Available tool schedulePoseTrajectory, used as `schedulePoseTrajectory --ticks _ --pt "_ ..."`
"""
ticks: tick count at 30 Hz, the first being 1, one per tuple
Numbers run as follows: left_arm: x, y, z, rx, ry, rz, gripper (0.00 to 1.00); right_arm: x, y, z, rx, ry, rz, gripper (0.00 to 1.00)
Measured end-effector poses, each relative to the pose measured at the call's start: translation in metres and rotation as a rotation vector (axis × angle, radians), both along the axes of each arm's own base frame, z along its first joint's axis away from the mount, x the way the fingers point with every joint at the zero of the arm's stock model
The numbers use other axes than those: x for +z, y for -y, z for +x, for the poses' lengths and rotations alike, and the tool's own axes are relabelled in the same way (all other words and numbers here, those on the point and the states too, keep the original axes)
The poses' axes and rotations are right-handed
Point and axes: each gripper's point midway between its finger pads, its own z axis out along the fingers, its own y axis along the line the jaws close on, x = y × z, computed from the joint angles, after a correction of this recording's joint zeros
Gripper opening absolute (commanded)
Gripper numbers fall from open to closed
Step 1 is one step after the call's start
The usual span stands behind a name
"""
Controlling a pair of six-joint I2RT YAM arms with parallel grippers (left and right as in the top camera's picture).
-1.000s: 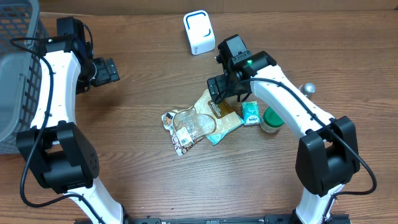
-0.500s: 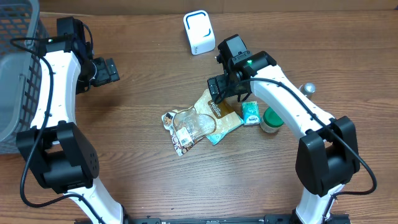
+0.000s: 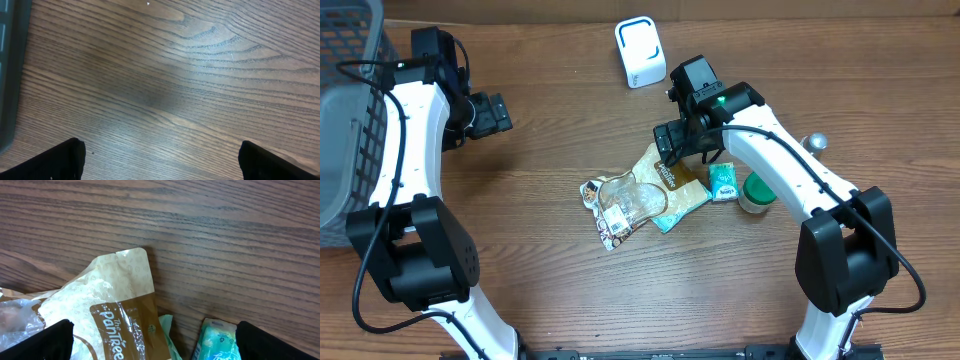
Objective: Scan the item barcode
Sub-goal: 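Lower the mushroom bag to the table center and open the right gripper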
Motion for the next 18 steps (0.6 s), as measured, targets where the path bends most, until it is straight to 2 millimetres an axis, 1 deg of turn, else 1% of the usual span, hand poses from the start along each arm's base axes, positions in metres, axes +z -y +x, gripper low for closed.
schedulePoseTrajectory --ticks 8,15,18 --pt "0.000 0.000 0.000 0.000 0.000 0.000 1.00 0.000 0.000 0.001 -0.001 0.002 -0.001 1.00" --pt "0.000 0.000 0.000 0.000 0.000 0.000 0.99 -0.013 0.001 0.000 -0.001 -0.024 -0.014 1.00" --pt "0.000 0.000 0.000 0.000 0.000 0.000 0.99 -0.014 0.001 0.000 -0.001 -0.027 -0.016 1.00"
